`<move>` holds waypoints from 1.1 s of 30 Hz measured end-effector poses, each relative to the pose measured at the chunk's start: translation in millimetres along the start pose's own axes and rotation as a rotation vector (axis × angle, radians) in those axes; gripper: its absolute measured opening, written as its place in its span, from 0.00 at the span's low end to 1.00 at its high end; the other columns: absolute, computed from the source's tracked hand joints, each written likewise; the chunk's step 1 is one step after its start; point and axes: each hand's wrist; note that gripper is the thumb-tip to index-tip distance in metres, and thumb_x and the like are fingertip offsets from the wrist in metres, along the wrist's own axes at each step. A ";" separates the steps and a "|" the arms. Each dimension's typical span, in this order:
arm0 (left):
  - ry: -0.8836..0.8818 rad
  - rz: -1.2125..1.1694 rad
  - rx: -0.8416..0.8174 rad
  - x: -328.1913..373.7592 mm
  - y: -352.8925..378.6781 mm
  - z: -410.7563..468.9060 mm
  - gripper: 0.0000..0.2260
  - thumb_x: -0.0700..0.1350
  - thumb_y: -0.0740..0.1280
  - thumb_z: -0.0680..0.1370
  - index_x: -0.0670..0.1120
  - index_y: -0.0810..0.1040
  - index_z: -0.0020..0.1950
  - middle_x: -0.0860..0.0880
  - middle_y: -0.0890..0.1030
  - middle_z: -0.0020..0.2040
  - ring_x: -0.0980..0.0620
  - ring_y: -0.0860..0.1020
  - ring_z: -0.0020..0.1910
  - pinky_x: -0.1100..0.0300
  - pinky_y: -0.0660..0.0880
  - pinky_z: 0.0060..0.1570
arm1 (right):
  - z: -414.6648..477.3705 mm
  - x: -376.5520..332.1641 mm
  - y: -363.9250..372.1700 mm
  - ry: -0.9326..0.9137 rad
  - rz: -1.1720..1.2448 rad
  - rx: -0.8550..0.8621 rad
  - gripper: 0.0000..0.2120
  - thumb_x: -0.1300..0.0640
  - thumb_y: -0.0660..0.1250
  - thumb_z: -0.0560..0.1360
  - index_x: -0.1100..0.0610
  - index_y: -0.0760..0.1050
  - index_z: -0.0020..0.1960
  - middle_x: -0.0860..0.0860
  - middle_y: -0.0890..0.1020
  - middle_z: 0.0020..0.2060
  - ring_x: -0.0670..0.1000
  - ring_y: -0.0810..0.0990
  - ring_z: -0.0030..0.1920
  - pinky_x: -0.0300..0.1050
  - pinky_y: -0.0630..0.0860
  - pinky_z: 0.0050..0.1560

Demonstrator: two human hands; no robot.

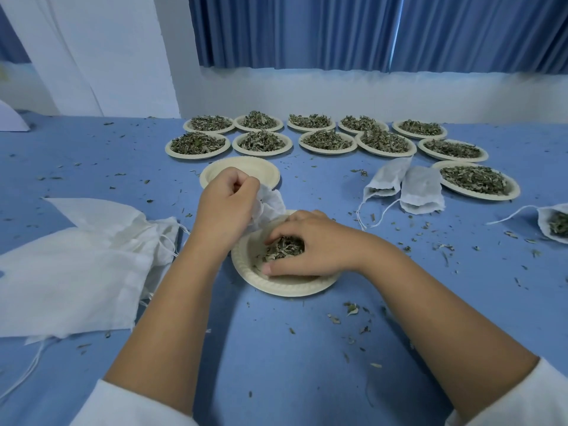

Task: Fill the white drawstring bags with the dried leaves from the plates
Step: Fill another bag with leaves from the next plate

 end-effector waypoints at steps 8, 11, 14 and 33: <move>0.005 -0.002 -0.013 -0.3 0.4 -1.3 0.06 0.42 0.61 0.76 0.44 0.73 0.39 0.52 0.72 0.29 0.57 0.67 0.27 0.60 0.70 0.32 | 7.0 -5.1 11.0 -0.081 -0.038 0.157 0.13 0.52 0.72 0.73 0.50 0.80 0.58 0.44 0.72 0.47 0.50 0.74 0.55 0.45 0.71 0.56; -0.002 -0.016 -0.016 1.0 -0.4 -2.0 0.06 0.42 0.61 0.76 0.41 0.73 0.41 0.49 0.73 0.31 0.55 0.68 0.29 0.53 0.73 0.35 | 4.1 -4.6 6.8 -0.063 -0.048 0.170 0.17 0.46 0.72 0.72 0.42 0.77 0.60 0.43 0.70 0.49 0.49 0.68 0.59 0.44 0.69 0.58; 0.014 -0.015 -0.017 1.7 0.0 -2.5 0.06 0.41 0.62 0.76 0.44 0.73 0.40 0.50 0.72 0.30 0.57 0.67 0.28 0.55 0.72 0.36 | 1.2 -5.9 5.5 -0.009 -0.035 0.153 0.21 0.34 0.69 0.69 0.37 0.75 0.60 0.46 0.72 0.54 0.50 0.67 0.62 0.49 0.70 0.61; 0.010 -0.001 -0.002 1.7 -0.3 -2.3 0.05 0.42 0.61 0.76 0.43 0.74 0.42 0.50 0.73 0.32 0.57 0.67 0.28 0.60 0.69 0.32 | 3.1 -5.7 -1.9 -0.031 0.129 0.256 0.07 0.59 0.72 0.73 0.47 0.83 0.46 0.41 0.80 0.39 0.36 0.77 0.41 0.30 0.72 0.40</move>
Point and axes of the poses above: each hand's wrist, its own z-axis towards the middle knuckle, its own y-axis out of the palm, x = y × z
